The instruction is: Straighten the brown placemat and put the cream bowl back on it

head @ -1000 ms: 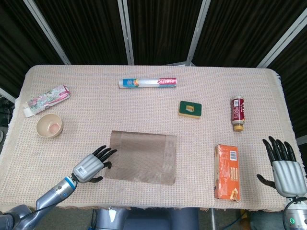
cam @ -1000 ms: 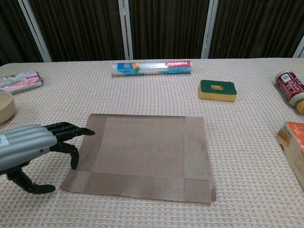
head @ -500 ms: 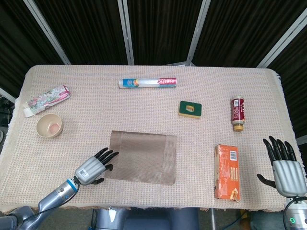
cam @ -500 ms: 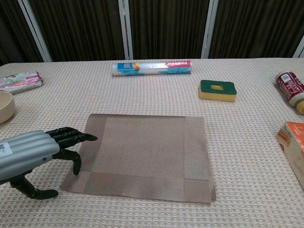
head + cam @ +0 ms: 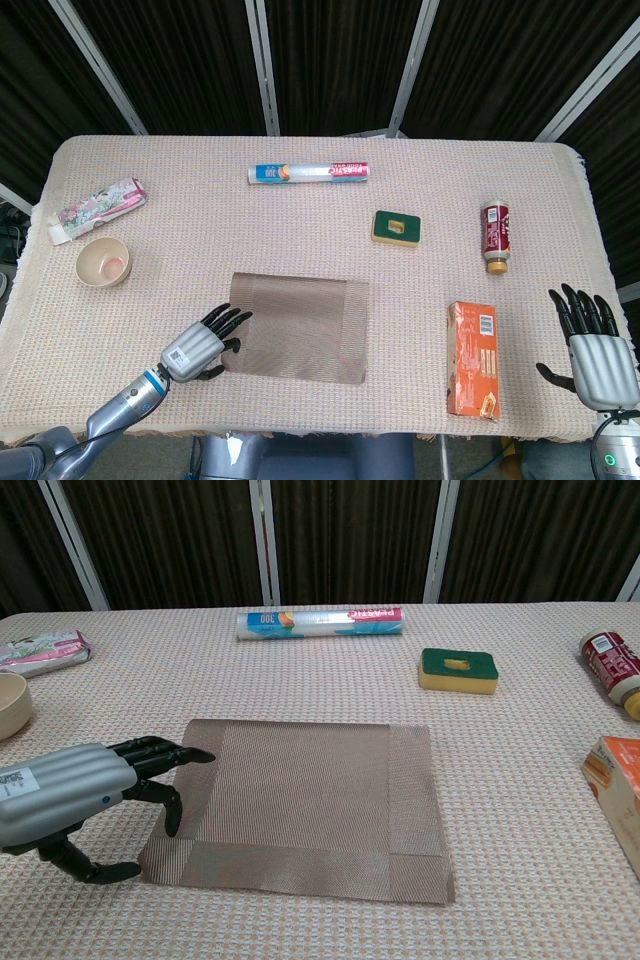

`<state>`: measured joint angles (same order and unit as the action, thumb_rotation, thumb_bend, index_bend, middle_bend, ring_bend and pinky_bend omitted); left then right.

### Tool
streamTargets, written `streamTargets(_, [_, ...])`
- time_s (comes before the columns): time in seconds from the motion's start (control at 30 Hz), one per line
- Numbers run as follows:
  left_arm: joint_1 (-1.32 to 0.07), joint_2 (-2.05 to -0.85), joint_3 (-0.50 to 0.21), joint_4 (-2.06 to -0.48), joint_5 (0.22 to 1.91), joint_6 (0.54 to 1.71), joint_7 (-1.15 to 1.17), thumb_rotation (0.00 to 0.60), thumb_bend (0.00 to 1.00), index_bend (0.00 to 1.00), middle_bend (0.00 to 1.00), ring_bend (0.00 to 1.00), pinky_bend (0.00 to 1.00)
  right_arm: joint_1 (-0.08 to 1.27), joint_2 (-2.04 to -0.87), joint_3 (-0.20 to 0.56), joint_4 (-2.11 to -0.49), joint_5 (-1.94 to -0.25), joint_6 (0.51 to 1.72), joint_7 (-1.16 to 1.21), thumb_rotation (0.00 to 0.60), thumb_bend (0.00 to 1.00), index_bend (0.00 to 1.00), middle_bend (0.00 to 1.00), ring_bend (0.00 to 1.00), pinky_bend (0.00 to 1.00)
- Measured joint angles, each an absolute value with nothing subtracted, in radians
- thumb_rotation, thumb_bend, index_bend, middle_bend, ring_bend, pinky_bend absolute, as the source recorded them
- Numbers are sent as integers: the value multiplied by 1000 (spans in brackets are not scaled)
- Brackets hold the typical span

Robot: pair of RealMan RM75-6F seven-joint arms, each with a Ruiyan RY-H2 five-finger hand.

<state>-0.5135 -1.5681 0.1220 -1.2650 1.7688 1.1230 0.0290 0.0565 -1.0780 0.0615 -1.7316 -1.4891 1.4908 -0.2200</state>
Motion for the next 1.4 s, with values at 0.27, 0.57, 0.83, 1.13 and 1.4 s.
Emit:
streamTargets(0.27, [-521, -1559, 118, -1283, 1747, 1109, 46, 600, 304, 438, 0, 0, 0, 55, -1077, 60, -1733, -1491, 1494, -221, 600, 0, 0, 0, 0, 0])
streamTargets(0.57, [-517, -1575, 132, -1254, 1736, 1098, 39, 600, 343, 454, 0, 0, 0, 56, -1076, 60, -1733, -1490, 1492, -221, 600, 0, 0, 0, 0, 0])
streamTargets(0.83, [-511, -1589, 143, -1226, 1739, 1108, 28, 600, 370, 539, 0, 0, 0, 57, -1076, 59, -1733, -1490, 1490, -219, 600, 0, 0, 0, 0, 0])
streamTargets(1.13, [-509, -1603, 148, -1207, 1732, 1106, 23, 600, 453, 553, 0, 0, 0, 57, -1073, 60, -1734, -1489, 1490, -213, 600, 0, 0, 0, 0, 0])
streamTargets(1.4, [-514, -1604, 148, -1210, 1724, 1099, 20, 600, 499, 597, 0, 0, 0, 57, -1071, 60, -1733, -1489, 1489, -209, 600, 0, 0, 0, 0, 0])
